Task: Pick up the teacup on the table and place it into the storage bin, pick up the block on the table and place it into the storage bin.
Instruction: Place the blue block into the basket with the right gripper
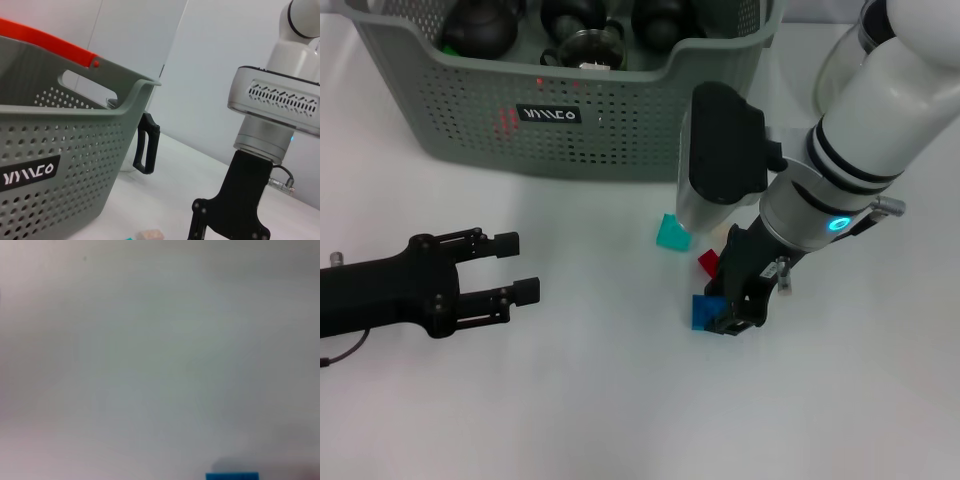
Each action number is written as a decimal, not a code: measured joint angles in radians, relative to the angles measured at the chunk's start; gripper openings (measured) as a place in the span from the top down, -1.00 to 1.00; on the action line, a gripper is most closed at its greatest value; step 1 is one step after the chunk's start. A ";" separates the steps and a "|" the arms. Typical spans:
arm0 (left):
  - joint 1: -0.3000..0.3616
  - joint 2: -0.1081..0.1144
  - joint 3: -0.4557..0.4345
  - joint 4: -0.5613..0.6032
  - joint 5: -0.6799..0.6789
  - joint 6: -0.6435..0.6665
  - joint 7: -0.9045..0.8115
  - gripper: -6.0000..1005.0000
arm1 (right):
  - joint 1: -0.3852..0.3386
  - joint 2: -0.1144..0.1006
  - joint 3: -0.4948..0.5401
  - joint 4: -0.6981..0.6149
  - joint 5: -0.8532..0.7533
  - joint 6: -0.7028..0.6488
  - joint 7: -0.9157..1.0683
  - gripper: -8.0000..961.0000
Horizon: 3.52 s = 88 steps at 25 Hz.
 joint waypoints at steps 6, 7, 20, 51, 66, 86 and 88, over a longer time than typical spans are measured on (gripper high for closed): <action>-0.007 0.001 0.000 0.002 0.000 0.000 0.000 -0.44 | -0.006 -0.004 0.090 -0.006 0.002 -0.030 -0.004 0.13; -0.007 0.001 0.000 0.004 0.000 0.000 0.000 -0.44 | -0.008 -0.004 0.102 -0.008 0.001 -0.034 -0.006 0.13; -0.008 0.002 -0.002 0.006 -0.001 -0.009 0.002 -0.44 | -0.018 -0.003 0.135 0.001 -0.004 -0.004 -0.007 0.13; -0.009 0.004 -0.002 0.007 0.000 -0.005 0.000 -0.44 | 0.003 0.003 0.039 0.065 0.023 0.048 0.013 0.05; -0.009 0.004 -0.002 0.005 0.000 -0.008 0.000 -0.44 | -0.001 0.003 -0.035 0.046 0.024 0.083 0.054 0.05; -0.005 0.004 -0.002 0.006 0.000 -0.009 0.003 -0.45 | -0.018 -0.005 0.039 0.008 0.028 0.058 0.053 0.07; -0.005 0.004 -0.002 0.006 0.000 -0.009 0.003 -0.45 | -0.037 -0.006 0.092 -0.029 0.028 0.028 0.044 0.07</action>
